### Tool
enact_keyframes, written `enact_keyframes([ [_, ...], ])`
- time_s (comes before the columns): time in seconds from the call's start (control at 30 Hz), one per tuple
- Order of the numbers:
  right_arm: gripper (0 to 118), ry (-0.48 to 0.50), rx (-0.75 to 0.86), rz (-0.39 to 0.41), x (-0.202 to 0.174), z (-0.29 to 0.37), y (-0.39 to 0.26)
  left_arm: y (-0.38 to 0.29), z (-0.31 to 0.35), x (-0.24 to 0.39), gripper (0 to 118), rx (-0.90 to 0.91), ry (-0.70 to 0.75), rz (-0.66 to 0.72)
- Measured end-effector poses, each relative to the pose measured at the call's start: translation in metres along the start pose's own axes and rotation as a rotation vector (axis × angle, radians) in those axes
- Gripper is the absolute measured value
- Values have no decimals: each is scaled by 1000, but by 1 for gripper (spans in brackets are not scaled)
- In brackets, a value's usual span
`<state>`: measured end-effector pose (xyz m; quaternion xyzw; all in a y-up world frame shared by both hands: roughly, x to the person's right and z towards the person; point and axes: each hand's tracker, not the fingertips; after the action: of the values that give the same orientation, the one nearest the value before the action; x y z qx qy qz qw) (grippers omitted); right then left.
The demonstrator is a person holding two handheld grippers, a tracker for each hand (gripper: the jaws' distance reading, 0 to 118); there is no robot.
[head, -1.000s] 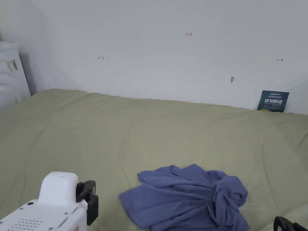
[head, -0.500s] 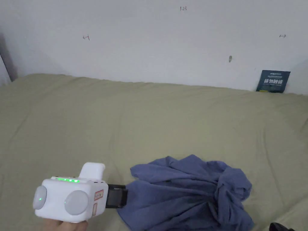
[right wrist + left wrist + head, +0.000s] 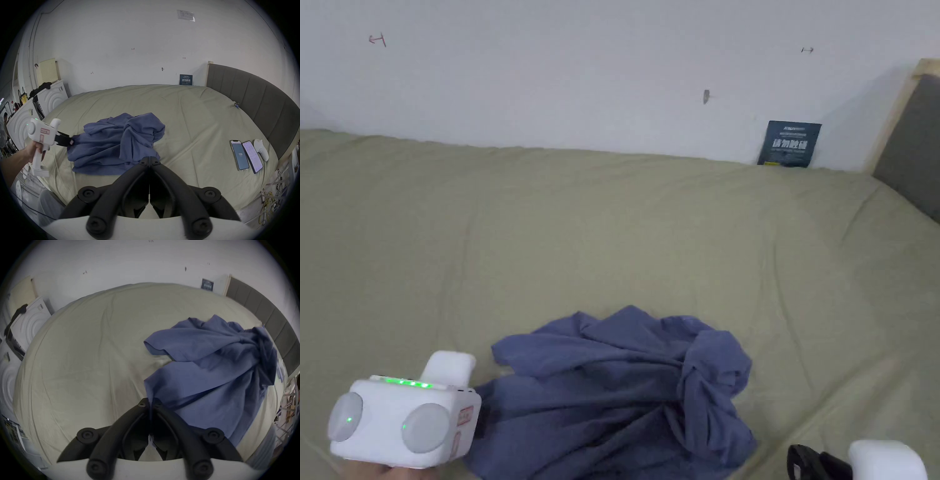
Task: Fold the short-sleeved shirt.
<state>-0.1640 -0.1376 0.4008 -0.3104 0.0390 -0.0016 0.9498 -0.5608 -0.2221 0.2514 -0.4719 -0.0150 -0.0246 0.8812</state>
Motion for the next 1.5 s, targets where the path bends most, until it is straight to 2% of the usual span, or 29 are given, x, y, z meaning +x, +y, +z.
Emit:
enact_keyframes([
  [0.03,1,-1,-2,0,2,-3,3,-5,3,2,0,5,-49,17],
  [0.2,1,-30,-21,44,17,-43,37,-21,6,2,0,-3,-65,63],
  [0.33,1,38,-93,-45,29,-97,87,-15,-2,-3,0,-6,-78,66],
  [0.37,6,67,-116,-53,33,-117,97,-9,-5,-11,0,-20,-92,73],
  [0.4,47,54,-123,-42,34,-133,104,-10,-4,-10,0,-21,-95,72],
  [0.43,94,53,-166,-22,36,-156,110,-11,-3,-9,0,-18,-98,74],
  [0.47,118,82,-226,-9,38,-179,115,-11,-2,-10,0,-23,-110,84],
  [0.5,118,59,-292,-14,37,-190,115,-9,-3,-12,0,-26,-117,93],
  [0.53,118,80,-280,-6,35,-210,123,-10,-3,-13,0,-27,-123,101],
  [0.63,118,42,-391,14,42,-252,106,-10,-7,-16,0,-36,-137,113],
  [0.67,112,38,-438,31,42,-257,104,-9,-8,-16,0,-39,-138,116],
  [0.7,75,58,-457,44,42,-254,105,-9,-9,-16,0,-40,-138,118],
  [0.73,18,73,-440,43,43,-251,103,-9,-9,-16,0,-42,-138,120],
  [0.77,3,78,-442,47,43,-249,102,-9,-10,-16,0,-42,-138,120],
  [0.83,3,68,-382,46,45,-234,101,-9,-9,-17,0,-44,-140,119],
  [0.9,3,120,-376,21,50,-220,105,-8,-4,-20,0,-50,-144,137],
  [1.03,3,115,-269,46,63,-168,125,-2,29,-34,0,-14,-114,161],
  [1.17,3,124,-169,52,69,-100,148,13,84,-62,0,80,-35,152],
  [1.27,3,120,-103,77,86,-71,164,30,136,-82,0,160,103,84],
  [1.37,3,144,-31,50,93,-29,178,44,197,-94,0,249,105,122],
  [1.5,3,150,37,80,90,12,198,67,261,-94,0,372,147,105],
])
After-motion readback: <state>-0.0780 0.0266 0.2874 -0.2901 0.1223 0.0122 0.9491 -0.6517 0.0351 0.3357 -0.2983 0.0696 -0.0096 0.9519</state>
